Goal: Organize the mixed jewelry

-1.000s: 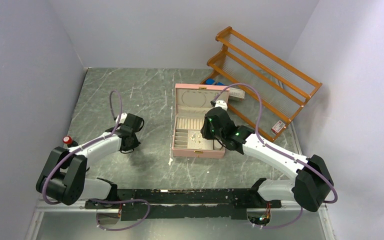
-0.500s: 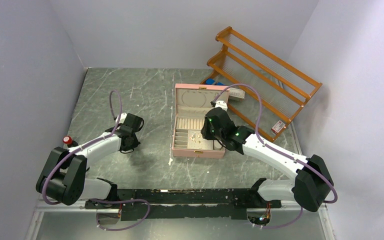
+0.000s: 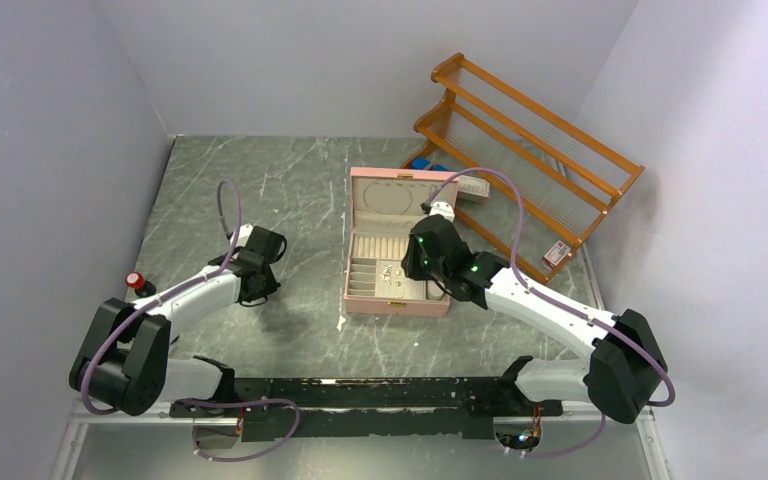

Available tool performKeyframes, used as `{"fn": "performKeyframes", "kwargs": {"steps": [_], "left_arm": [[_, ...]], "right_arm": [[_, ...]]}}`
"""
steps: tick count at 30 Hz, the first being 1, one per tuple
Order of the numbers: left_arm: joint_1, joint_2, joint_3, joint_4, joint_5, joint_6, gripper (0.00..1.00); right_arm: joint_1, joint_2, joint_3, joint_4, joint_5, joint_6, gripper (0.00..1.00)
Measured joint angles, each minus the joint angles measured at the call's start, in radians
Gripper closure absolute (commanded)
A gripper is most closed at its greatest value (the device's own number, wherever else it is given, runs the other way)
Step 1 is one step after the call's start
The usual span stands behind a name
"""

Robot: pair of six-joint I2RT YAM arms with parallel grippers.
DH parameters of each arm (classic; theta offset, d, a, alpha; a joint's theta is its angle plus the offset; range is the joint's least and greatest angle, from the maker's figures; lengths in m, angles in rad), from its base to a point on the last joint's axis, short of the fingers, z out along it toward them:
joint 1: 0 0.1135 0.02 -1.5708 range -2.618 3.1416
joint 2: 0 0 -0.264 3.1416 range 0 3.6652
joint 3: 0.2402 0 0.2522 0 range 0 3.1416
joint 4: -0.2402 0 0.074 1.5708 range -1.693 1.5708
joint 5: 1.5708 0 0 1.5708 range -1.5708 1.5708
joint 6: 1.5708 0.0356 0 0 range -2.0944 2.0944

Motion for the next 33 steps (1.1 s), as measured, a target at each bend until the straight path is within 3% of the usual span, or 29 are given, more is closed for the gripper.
{"fn": "performKeyframes", "kwargs": {"steps": [8, 23, 33], "left_arm": [[0.003, 0.0, 0.0, 0.001, 0.0, 0.0, 0.83], [0.008, 0.0, 0.0, 0.014, 0.008, 0.003, 0.85], [0.009, 0.002, 0.0, 0.014, 0.017, 0.006, 0.95]], "right_arm": [[0.0, 0.0, 0.0, 0.0, -0.001, 0.0, 0.79], [0.0, 0.0, -0.009, 0.006, -0.008, 0.0, 0.79], [0.0, 0.0, -0.015, 0.007, -0.008, 0.002, 0.79]]}}
